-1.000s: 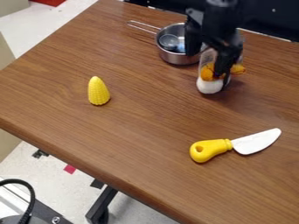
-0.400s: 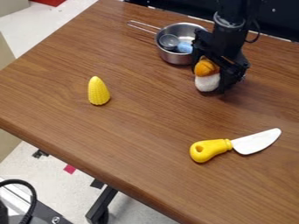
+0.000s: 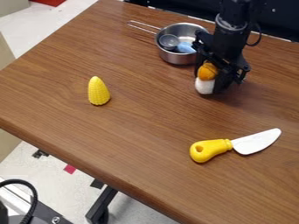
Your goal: Put the orange and white object on the left side corner of the table
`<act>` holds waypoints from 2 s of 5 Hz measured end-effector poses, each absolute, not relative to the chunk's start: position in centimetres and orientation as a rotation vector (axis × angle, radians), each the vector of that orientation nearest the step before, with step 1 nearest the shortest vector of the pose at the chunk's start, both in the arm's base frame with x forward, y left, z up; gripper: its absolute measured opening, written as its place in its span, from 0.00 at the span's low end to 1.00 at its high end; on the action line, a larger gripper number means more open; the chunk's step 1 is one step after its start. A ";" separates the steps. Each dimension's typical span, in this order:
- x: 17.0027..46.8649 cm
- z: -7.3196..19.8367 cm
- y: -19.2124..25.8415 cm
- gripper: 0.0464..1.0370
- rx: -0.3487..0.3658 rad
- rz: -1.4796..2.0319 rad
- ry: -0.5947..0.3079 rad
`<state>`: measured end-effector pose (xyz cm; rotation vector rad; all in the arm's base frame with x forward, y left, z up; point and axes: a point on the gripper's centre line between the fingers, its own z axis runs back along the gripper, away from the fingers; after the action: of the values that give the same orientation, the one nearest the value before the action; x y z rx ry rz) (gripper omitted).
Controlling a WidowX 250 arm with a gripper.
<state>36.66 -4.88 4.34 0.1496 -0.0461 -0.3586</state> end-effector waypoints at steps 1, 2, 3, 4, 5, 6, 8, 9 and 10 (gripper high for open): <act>36.4 4.2 -4.9 0.56 0.175 -0.362 -0.062; 35.5 4.6 -5.0 0.56 0.181 -0.317 -0.062; 34.3 8.1 -5.1 0.56 0.149 -0.275 -0.102; 33.5 10.1 -3.3 0.56 0.148 -0.224 -0.142; 33.5 10.8 0.7 0.56 0.202 -0.087 -0.193; 34.0 11.8 5.1 0.56 0.201 0.004 -0.203; 37.3 10.4 12.9 0.56 0.182 0.056 -0.172; 37.5 9.1 14.6 0.56 0.194 0.056 -0.147; 36.7 7.7 14.7 0.56 0.188 0.003 -0.133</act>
<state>36.75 14.71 7.68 0.1881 -0.1327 0.0029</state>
